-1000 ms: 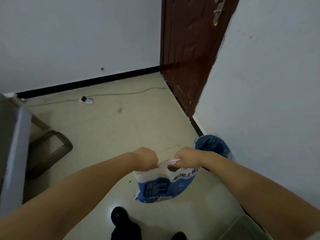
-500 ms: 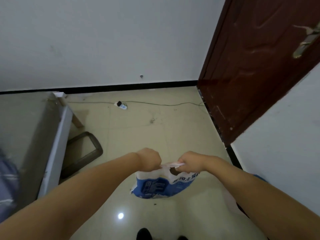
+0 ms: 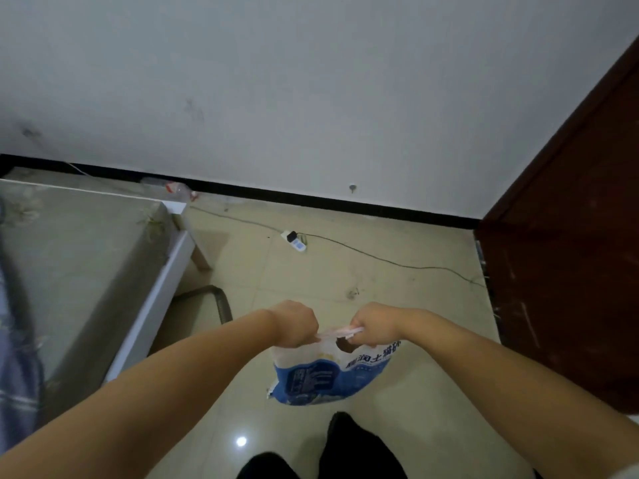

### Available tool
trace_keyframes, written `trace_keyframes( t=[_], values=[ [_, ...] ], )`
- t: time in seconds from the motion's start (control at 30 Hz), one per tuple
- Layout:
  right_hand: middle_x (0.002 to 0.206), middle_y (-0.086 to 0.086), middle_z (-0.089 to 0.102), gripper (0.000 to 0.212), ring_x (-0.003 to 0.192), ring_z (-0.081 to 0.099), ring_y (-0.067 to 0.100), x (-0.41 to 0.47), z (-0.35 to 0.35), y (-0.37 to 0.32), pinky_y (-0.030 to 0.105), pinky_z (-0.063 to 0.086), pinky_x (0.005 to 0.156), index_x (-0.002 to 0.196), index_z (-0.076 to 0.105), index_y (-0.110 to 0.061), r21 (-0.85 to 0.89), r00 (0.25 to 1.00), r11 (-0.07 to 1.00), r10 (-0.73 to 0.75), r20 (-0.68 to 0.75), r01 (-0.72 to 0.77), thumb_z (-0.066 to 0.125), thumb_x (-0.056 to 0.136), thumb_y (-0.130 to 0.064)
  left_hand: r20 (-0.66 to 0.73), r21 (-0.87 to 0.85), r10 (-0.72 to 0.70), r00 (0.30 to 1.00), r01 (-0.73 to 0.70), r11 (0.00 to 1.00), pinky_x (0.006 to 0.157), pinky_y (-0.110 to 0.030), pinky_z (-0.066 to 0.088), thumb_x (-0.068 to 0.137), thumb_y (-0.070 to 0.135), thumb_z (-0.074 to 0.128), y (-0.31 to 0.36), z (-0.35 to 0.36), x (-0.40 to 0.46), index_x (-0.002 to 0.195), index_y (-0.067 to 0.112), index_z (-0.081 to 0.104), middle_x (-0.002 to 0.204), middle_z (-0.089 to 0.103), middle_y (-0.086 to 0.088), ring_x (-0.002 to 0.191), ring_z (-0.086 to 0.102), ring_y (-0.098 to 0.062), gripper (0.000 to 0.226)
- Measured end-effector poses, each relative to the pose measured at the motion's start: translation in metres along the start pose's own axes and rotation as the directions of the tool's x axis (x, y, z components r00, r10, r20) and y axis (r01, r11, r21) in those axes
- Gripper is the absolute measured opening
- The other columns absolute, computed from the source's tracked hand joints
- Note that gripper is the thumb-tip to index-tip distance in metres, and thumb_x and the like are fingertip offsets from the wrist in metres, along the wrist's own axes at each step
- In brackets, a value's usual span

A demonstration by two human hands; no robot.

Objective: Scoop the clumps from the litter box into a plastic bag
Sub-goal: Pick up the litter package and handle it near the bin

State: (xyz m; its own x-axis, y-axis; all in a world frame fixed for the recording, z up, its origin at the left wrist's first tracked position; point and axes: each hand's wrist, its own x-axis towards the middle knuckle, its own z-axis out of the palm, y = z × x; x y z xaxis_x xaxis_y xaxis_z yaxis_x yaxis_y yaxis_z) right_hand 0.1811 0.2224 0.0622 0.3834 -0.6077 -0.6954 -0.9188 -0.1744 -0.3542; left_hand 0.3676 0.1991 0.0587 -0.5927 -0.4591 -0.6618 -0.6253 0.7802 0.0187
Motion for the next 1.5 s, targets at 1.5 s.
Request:
trace_keyframes(
  t=[1.5],
  values=[
    [0.121,0.004,0.059,0.035,0.106,0.057,0.024,0.821,-0.487,0.157,0.03,0.045,0.09,0.122,0.058,-0.013,0.138,0.979,0.974,0.16,0.125,-0.177,0.046,0.095,-0.031,0.143,-0.091,0.004,0.99,0.009,0.996,0.075,-0.034,0.049,0.094,0.016,0.048,-0.783,-0.089,0.579,0.107,0.002,0.062,0.102,0.065,-0.011,0.092,0.063,-0.028,0.024]
  ],
)
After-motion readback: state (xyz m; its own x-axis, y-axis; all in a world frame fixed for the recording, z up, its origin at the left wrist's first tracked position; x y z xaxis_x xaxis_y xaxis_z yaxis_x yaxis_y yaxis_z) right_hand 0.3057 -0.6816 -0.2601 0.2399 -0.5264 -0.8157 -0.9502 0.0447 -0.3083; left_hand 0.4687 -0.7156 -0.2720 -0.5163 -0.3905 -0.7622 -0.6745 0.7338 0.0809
